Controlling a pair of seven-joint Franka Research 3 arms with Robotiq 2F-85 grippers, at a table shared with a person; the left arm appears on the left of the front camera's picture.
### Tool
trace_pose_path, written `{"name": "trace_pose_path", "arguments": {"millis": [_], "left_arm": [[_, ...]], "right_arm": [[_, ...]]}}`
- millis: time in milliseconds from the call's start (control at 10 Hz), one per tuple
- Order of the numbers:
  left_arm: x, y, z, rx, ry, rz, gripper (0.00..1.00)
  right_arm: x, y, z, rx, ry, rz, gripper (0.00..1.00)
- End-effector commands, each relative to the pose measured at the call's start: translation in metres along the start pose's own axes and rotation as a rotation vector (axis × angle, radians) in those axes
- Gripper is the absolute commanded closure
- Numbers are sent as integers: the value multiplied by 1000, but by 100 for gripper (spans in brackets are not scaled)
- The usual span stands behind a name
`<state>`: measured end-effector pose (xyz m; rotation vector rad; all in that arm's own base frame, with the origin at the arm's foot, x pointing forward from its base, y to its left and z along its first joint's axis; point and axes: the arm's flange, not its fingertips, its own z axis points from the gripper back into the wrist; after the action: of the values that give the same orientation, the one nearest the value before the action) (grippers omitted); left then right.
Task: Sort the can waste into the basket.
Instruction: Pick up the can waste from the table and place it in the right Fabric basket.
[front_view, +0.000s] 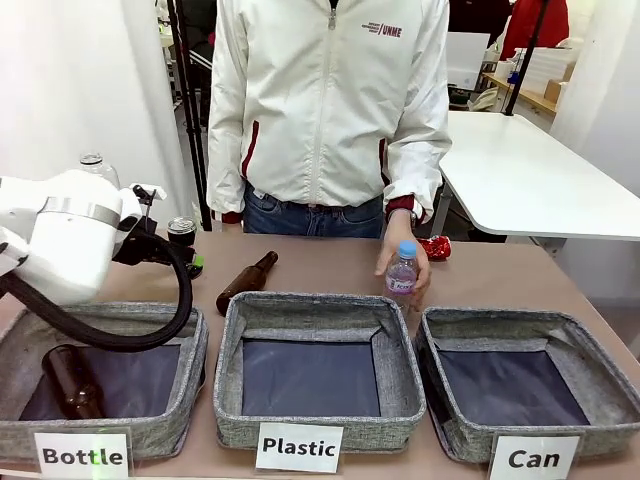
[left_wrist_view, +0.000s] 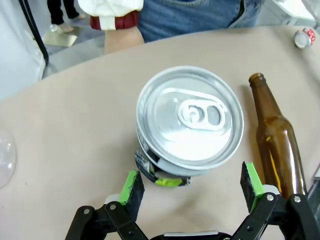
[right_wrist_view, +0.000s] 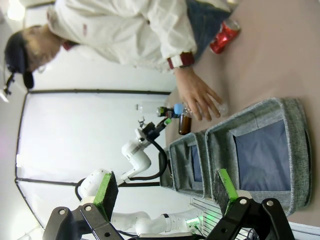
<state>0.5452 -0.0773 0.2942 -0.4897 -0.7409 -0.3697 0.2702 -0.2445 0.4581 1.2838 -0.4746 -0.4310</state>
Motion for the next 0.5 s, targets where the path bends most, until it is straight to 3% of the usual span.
{"name": "trace_pose_path", "arguments": {"millis": [0,400], "left_arm": [[-7,-1,-6,32,-66,-61,0],[-6,-3,-11,20,-116,-107,0]], "right_arm": [[2,6,0,20,-11,-16,0],[2,6,0,20,-11,-16,0]]}}
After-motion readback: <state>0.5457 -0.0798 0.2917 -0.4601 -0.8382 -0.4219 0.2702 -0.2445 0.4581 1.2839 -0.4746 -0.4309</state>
